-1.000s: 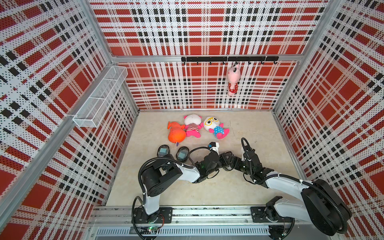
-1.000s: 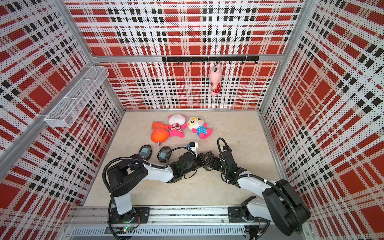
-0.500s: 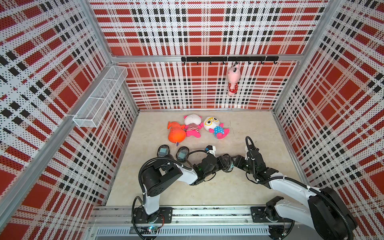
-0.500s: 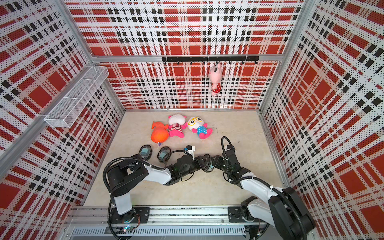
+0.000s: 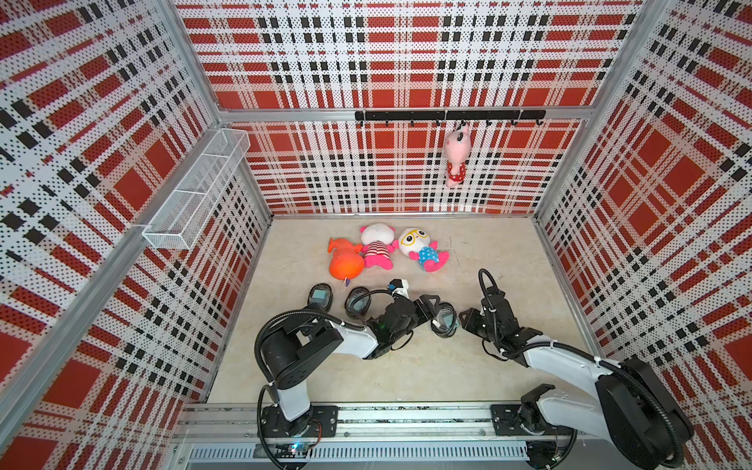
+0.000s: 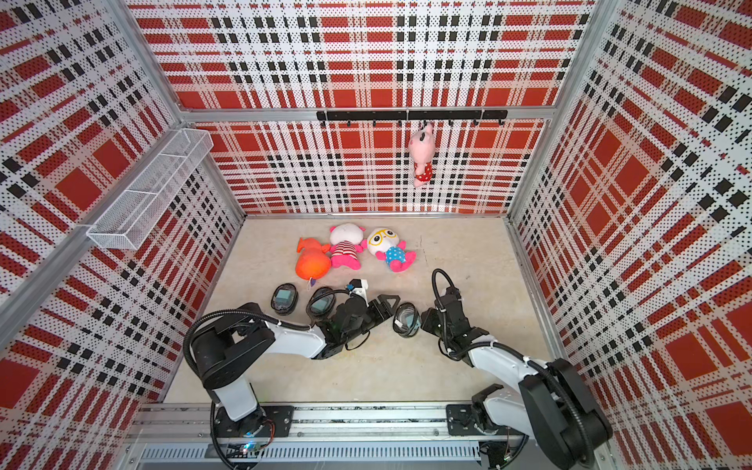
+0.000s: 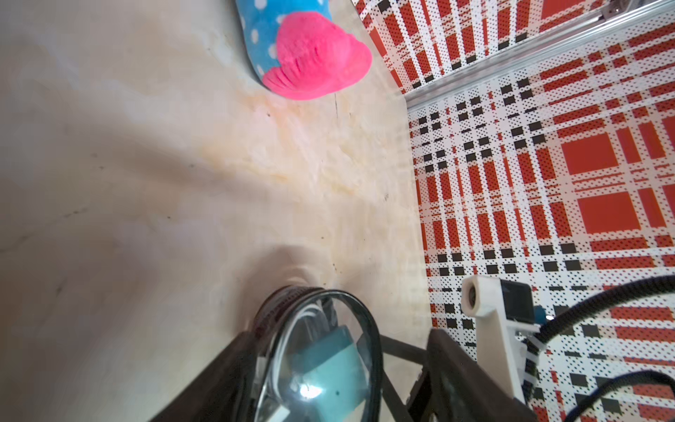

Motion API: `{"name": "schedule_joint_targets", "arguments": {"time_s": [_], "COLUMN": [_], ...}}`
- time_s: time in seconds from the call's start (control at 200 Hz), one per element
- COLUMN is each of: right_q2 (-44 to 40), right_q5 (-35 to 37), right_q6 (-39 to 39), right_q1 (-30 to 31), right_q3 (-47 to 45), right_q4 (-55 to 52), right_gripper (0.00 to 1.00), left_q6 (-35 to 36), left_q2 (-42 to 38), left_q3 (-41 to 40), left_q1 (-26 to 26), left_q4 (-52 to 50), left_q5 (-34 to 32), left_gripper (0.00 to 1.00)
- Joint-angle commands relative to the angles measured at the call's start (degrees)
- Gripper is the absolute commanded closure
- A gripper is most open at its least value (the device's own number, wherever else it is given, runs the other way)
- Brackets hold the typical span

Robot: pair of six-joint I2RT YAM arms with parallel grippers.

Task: Pack away charging kits
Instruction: Place the storage bag at the center of the board, then close the storage bag at the center of the board.

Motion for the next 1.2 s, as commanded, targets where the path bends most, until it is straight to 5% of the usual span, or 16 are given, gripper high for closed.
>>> {"name": "schedule_joint_targets", "arguments": {"time_s": [0.0,0.491,0.656,0.932,1.082,1.192], "right_q2": [1.6,6.4,0.0,-10.6,-18.0,-17.3], "right_q5": [-2.4,2.2,4.7,6.4,7.3,4.6], "right_q6": [1.3,4.6,3.3,2.6,2.9,2.9], "right_q1": [-0.2,6.6,6.6,6.5,6.5,6.5], "right_q3": [0.1,0.5,0.7,0.3,-1.0,-1.1], "right_q4": [4.7,6.5,1.1,-7.2,-7.8,-5.4], "right_gripper": [0.73,0.88,0.76,0.7,0.5,0.48], "left_q6": [1.9,3.4,2.5,3.8,4.5,4.6], "left_q2": [4.6,6.5,4.9,-1.9,-2.7,-1.6], "left_q3": [3.6,9.4,6.8,4.2,4.3,5.6], "left_q1": [-0.3,-5.4,-5.3,-4.0,-4.1,-4.1], "left_q4": [-1.1,-4.5,-4.4,-7.2,-10.1,-13.7], "left_q5": [1.8,-0.9,-2.2,-5.2,-7.0,-8.4], "left_gripper": [0.24,0.26,0.26,0.2,0.19,0.2]}}
